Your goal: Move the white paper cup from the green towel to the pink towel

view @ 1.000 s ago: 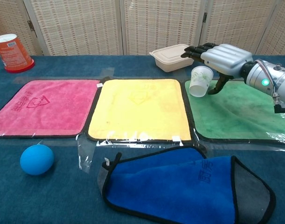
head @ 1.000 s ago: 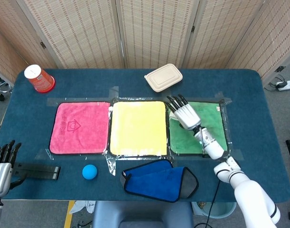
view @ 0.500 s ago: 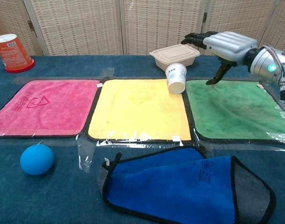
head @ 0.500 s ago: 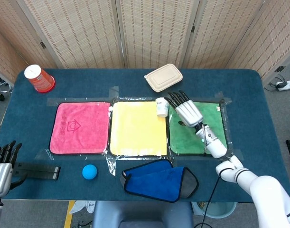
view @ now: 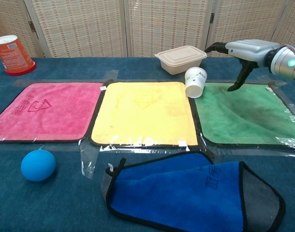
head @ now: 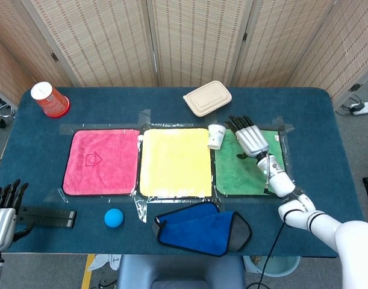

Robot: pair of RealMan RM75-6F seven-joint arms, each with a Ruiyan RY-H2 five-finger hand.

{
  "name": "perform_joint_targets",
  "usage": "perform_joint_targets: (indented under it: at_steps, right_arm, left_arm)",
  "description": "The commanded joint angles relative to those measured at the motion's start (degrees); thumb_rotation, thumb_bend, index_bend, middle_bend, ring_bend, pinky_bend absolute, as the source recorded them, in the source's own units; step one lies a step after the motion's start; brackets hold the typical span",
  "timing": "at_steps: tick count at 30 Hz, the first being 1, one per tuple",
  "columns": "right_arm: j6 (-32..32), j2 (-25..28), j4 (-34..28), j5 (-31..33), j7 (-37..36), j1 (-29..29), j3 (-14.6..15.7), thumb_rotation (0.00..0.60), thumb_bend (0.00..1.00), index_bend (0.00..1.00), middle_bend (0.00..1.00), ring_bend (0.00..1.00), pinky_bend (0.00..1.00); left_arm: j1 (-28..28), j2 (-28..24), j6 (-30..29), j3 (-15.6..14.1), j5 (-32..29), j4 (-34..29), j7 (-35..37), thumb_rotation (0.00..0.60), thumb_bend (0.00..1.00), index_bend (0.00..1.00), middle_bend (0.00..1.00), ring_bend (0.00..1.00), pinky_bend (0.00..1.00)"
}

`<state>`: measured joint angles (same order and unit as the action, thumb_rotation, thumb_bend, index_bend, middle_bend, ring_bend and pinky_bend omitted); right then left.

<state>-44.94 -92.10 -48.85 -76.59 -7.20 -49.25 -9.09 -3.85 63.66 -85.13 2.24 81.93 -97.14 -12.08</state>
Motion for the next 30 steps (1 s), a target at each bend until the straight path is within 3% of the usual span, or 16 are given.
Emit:
perform_joint_targets:
  at_steps: [1, 8, 21, 30]
  right_arm:
    - [2.64, -0.58, 1.20, 1.64, -0.21, -0.59, -0.61, 0.600, 0.24, 0.00, 0.00, 0.00, 0.00]
    - [6.60, -0.09, 0.75, 3.92, -3.12, -1.64, -2.43, 0.600, 0.34, 0.00, 0.00, 0.00, 0.00]
    - [14.04, -2.37, 6.04, 7.24, -4.14, -3.00, -3.04, 0.600, 0.34, 0.00, 0.00, 0.00, 0.00]
    - [18.93, -4.43, 8.24, 5.33, -8.30, -5.40, -2.79, 0.600, 0.34, 0.00, 0.00, 0.01, 0.00]
  left_arm:
    - [0.06, -0.04, -0.03, -0.04, 0.00, 0.01, 0.03, 0.600, 0.32, 0.06, 0.04, 0.07, 0.00]
    - [0.30, -0.13, -0.16, -0.15, 0.01, 0.12, 0.22, 0.600, 0.32, 0.06, 0.04, 0.07, 0.00]
    - [0.46, -0.13, -0.03, -0.29, -0.09, 0.04, -0.03, 0.600, 0.32, 0.06, 0.04, 0.07, 0.00]
    - [0.52, -0.35, 0.08, -0.20, -0.50, -0.35, -0.59, 0.600, 0.32, 0.06, 0.04, 0.07, 0.00]
